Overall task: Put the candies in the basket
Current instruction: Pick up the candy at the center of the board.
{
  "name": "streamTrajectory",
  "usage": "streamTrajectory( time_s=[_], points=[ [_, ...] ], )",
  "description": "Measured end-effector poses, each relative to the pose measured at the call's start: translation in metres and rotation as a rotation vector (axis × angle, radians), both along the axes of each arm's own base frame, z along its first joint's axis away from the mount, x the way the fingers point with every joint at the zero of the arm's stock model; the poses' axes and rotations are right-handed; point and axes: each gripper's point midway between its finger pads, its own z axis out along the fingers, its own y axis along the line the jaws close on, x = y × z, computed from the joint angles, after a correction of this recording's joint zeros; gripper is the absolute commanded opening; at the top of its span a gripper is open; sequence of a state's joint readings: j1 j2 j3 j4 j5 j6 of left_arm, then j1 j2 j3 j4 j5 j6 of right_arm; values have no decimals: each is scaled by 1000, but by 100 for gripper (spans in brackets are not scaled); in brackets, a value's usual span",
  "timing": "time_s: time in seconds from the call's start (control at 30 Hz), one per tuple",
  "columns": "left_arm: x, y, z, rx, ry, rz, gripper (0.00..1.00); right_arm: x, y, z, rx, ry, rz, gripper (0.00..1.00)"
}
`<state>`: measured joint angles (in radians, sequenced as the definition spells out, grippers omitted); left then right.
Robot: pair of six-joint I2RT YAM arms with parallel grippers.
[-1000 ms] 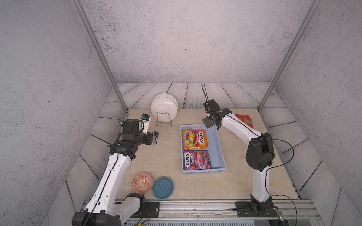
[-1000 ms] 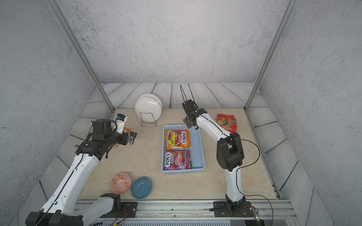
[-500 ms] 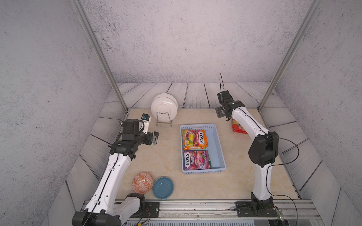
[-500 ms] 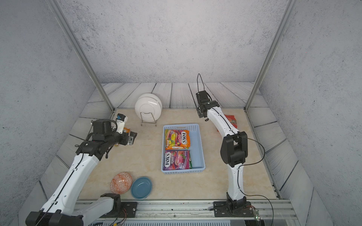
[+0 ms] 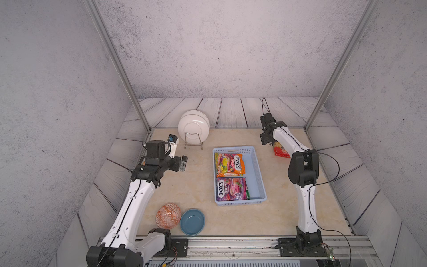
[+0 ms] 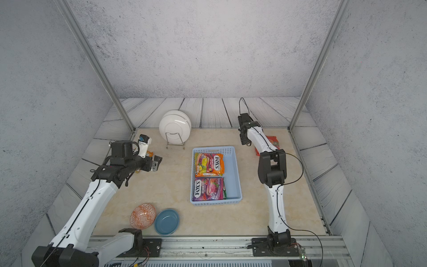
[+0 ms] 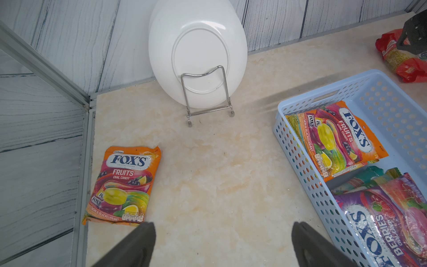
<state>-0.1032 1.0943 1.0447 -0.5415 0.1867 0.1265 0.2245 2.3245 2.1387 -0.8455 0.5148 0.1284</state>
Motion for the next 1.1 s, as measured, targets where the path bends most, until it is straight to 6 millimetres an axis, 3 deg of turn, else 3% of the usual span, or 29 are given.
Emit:
streamTrajectory(
  time_s=[0.27,0.53,0.77,0.87,0.93,1.0,1.1],
  points=[
    [3,0,-7,2,20,0,98,7,-24,-24,25,36,-64,90],
    [4,0,-9,3,29,1,98,3,-37,-66,41,124,-93,80],
    [4,2,-9,3,29,6,98,5,-38,-70,42,137,-89,50],
    [4,2,-9,2,29,6,98,4,-37,-70,43,142,-83,31],
    [4,2,-9,2,29,7,98,6,-37,-71,45,139,-77,11],
    [4,2,-9,1,29,6,98,6,-36,-73,40,143,-63,0],
    [4,2,-8,0,27,6,98,6,-35,-73,40,150,-45,0]
  ],
)
